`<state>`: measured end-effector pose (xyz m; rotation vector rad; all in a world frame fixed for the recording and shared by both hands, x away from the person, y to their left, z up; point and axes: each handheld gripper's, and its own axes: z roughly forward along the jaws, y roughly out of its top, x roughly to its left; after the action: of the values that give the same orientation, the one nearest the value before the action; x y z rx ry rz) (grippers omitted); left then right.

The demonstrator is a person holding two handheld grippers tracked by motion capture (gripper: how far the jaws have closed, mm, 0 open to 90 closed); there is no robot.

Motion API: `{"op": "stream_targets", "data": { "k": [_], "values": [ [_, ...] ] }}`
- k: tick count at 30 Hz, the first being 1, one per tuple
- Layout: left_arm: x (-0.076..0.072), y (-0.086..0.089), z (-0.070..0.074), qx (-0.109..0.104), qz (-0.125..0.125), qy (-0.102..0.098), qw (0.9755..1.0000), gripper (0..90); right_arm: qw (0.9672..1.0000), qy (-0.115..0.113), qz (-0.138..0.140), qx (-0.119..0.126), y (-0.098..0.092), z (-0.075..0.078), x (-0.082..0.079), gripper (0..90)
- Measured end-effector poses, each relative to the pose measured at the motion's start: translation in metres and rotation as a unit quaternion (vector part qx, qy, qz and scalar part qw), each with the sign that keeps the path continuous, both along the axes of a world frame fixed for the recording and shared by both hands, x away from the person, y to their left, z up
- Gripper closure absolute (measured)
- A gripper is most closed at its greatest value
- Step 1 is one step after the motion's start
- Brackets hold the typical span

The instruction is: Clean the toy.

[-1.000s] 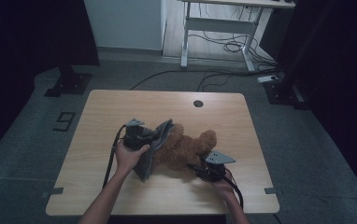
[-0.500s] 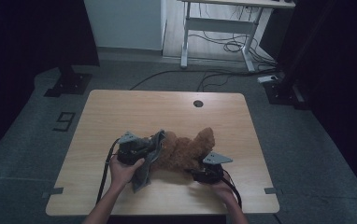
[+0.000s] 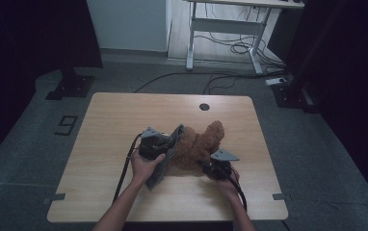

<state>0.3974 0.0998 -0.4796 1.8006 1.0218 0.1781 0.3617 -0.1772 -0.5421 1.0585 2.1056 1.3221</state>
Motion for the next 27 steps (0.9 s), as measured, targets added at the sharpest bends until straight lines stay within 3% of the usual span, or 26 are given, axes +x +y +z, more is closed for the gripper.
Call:
{"op": "stream_targets", "data": {
  "k": [3, 8, 12, 20, 22, 24, 27],
  "values": [
    [-0.002, 0.003, 0.005, 0.003, -0.003, -0.002, 1.0000, 84.4, 1.0000, -0.004, 0.000, -0.002, -0.003, 0.000, -0.001, 62.0],
    [-0.016, 0.016, 0.013, 0.041, 0.000, -0.018, 0.9990, 84.4, 0.9998, -0.011, 0.007, -0.015, -0.001, 0.002, -0.007, 62.1],
    [-0.027, 0.038, 0.018, 0.058, 0.030, -0.038, 0.9972, 84.4, 0.9997, -0.011, 0.010, -0.021, -0.001, 0.001, -0.012, 62.3],
    [-0.026, 0.075, 0.007, 0.061, 0.073, -0.014, 0.9954, 84.3, 0.9998, -0.005, 0.011, -0.015, -0.001, -0.001, -0.015, 62.7],
    [-0.026, 0.079, 0.010, 0.047, 0.079, -0.007, 0.9958, 84.3, 0.9999, 0.000, 0.014, -0.009, -0.002, -0.002, -0.015, 62.8],
    [-0.027, 0.077, 0.018, 0.033, 0.076, -0.015, 0.9965, 84.2, 0.9998, 0.000, 0.019, -0.005, -0.002, -0.002, -0.016, 62.8],
    [-0.031, 0.060, 0.037, 0.017, 0.052, -0.035, 0.9979, 84.2, 0.9997, 0.001, 0.023, -0.004, -0.002, -0.001, -0.017, 62.8]
  ]
}}
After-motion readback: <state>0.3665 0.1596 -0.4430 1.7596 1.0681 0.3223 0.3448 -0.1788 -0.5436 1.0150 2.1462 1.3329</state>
